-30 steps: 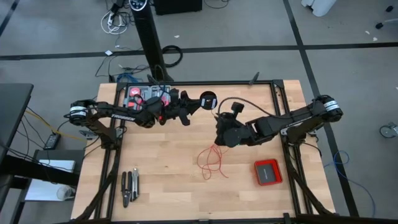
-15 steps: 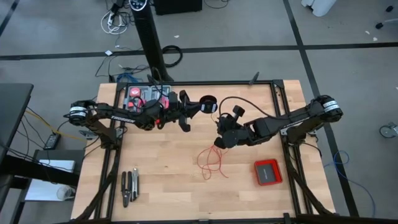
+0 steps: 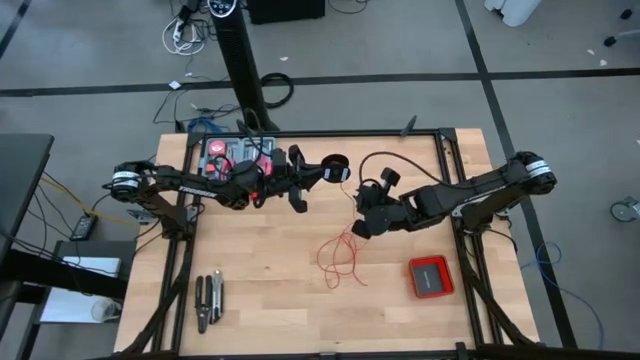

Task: Coil cords
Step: Coil the red wire onto the spool

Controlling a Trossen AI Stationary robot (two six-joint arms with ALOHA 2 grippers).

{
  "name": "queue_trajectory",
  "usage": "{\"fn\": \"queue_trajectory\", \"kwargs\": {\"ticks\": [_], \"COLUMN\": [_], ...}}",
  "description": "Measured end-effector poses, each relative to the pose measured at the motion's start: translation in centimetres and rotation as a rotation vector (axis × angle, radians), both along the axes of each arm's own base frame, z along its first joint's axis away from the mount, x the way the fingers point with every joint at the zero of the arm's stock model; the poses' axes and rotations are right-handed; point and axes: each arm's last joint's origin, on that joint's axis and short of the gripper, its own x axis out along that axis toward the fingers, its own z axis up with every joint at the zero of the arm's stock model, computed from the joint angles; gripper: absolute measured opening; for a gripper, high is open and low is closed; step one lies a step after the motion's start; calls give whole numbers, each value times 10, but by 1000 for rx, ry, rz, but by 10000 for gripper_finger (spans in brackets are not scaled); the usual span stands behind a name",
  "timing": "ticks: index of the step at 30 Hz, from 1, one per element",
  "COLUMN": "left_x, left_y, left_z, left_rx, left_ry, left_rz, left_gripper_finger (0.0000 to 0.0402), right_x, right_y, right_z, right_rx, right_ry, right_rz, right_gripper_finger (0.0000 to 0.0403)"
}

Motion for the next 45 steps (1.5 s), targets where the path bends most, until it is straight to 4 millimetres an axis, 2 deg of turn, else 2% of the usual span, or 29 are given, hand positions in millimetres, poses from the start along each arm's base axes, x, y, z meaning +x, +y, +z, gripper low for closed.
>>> {"fn": "queue_trajectory", "kwargs": {"ticks": [5,10,21,30,45], "left_x": [0,0,0,0,0], "left_y": [0,0,0,0,0], "left_z": [0,0,-1,0,-1], "left_rx": [15,15,15,15,20], "left_ry": [6,6,8,0,12], "left_rz": [5,5,4,4,6], "left_gripper_finger": [0,0,0,0,0], "right_x": [-6,-2,1,7,5], "right_y": [0,3,3,-6,-5], "right_z": [9,4,2,-12,-9], "right_rx": [71,147,135,134,130], "right_ry": [-28,-18,-20,-43,-43], "right_rz": [47,79,74,88,112], "right_gripper_finger": [77,75,73,72,54]}}
